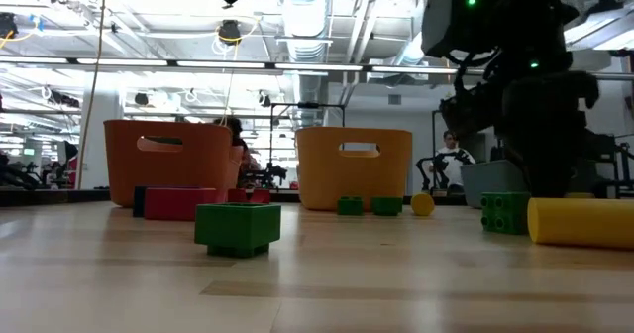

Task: Sort blocks
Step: Put the yellow block into the bottom orange bin

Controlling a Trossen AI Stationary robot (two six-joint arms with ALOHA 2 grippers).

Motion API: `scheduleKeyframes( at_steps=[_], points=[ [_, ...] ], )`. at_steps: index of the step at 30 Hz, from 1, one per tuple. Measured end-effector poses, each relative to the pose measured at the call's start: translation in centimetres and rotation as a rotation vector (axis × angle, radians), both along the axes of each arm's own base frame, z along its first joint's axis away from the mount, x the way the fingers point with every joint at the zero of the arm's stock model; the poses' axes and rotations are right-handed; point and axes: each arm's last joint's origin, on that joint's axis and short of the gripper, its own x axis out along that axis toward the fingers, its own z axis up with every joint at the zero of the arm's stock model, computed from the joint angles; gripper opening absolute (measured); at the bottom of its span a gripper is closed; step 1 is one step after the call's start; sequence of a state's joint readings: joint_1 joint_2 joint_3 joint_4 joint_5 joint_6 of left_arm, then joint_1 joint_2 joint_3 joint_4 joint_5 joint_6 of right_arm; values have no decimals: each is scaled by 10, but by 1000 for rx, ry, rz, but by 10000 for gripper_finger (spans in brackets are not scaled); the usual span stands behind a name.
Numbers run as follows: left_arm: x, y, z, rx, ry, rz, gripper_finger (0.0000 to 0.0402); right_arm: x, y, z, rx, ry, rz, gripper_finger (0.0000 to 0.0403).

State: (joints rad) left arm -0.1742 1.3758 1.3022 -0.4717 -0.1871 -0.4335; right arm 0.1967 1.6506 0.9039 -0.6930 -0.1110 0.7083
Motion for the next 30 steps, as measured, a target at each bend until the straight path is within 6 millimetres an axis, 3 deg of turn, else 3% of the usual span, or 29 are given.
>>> scheduleKeyframes(
  at_steps=[3,7,12,17,23,30],
  points=[
    [0,0,0,1,3,0,235,0,-9,8,0,-32,-19,111],
    [-3,1,2,2,4,0,235,-11,-24,37,10,-103,-72,111],
    [-8,4,8,8,-23,17,235,-33,-39,95,4,-331,-126,122],
    [-9,10,9,17,-27,32,235,-75,-42,147,69,-503,-246,119],
    [-8,14,10,45,-25,29,235,-119,-13,169,219,-430,-299,119],
    [-8,18,9,65,-23,28,235,-131,52,154,297,-205,-179,119]
  ],
)
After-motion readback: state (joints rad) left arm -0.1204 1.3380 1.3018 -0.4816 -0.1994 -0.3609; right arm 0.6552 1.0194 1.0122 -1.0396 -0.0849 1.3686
